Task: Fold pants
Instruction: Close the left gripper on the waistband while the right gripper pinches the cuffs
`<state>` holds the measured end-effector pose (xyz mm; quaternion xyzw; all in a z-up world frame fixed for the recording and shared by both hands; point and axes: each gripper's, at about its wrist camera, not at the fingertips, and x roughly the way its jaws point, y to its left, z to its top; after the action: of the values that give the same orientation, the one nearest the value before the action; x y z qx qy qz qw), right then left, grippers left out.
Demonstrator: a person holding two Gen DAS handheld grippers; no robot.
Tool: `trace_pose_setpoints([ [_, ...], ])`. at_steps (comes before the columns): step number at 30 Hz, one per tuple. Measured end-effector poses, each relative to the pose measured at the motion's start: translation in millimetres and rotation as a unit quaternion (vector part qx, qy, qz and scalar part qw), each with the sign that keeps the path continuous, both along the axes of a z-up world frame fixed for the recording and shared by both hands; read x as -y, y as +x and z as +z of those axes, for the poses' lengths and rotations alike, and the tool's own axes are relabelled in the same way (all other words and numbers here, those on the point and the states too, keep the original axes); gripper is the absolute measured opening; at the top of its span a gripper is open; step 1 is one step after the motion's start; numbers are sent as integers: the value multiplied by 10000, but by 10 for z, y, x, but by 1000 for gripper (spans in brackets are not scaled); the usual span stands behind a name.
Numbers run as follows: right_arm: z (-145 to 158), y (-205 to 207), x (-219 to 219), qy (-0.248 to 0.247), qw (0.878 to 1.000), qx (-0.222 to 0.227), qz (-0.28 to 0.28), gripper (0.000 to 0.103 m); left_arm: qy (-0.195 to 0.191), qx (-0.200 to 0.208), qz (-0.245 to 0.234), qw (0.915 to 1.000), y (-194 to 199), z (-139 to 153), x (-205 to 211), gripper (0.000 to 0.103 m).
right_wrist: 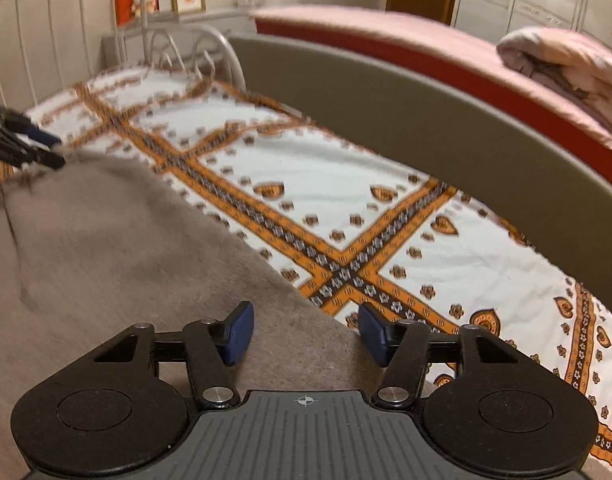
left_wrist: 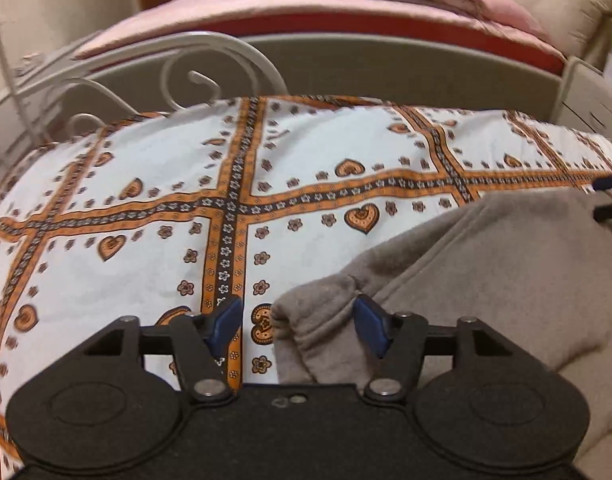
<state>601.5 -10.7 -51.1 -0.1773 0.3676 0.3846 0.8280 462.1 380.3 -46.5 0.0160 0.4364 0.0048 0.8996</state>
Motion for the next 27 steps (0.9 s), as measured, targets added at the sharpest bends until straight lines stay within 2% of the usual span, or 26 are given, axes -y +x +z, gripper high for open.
trace_pose_setpoints([
  [3,-34,66,86,89,9998,-191,41,57,-171,-66,-123,9998,50,-38,-134,73],
  [6,-74,86,135,131,9992,-363,97,57,-540,-155,-145,9983,89,-103,-251,74],
  [7,-68,87,138,159,9991,-378,89,57,-644,-149,-170,9977,89,-98,-258,70],
  [9,-37,83,152,279,9985,-443,150,57,-807,-115,-363,9960,64,-71,-246,46],
  [11,-59,59,139,141,9989,-374,261,55,-906,-126,-402,9950,57,-65,-230,42],
  [13,-55,71,146,209,9987,-408,222,55,-1076,-53,-383,9934,71,-30,-215,45],
  [15,-61,80,154,253,9985,-438,207,55,-983,-73,-455,9941,95,-11,-108,63],
  [17,-66,70,156,242,9985,-426,228,55,-782,-147,-592,9951,116,-64,2,72],
  [18,-67,69,154,234,9986,-422,237,55,-586,-222,-651,9959,132,-114,52,72],
  [19,-68,61,149,208,9987,-398,261,55,-577,-170,-625,9962,137,-140,65,72],
  [22,-74,20,119,99,9991,-286,312,54,-699,-27,-522,9962,124,-157,26,61],
  [24,-82,12,119,103,9991,-288,295,51,-733,53,-541,9958,103,-147,15,42],
  [27,-91,-7,116,113,9992,-272,278,45,-668,105,-626,9957,79,-126,75,30],
])
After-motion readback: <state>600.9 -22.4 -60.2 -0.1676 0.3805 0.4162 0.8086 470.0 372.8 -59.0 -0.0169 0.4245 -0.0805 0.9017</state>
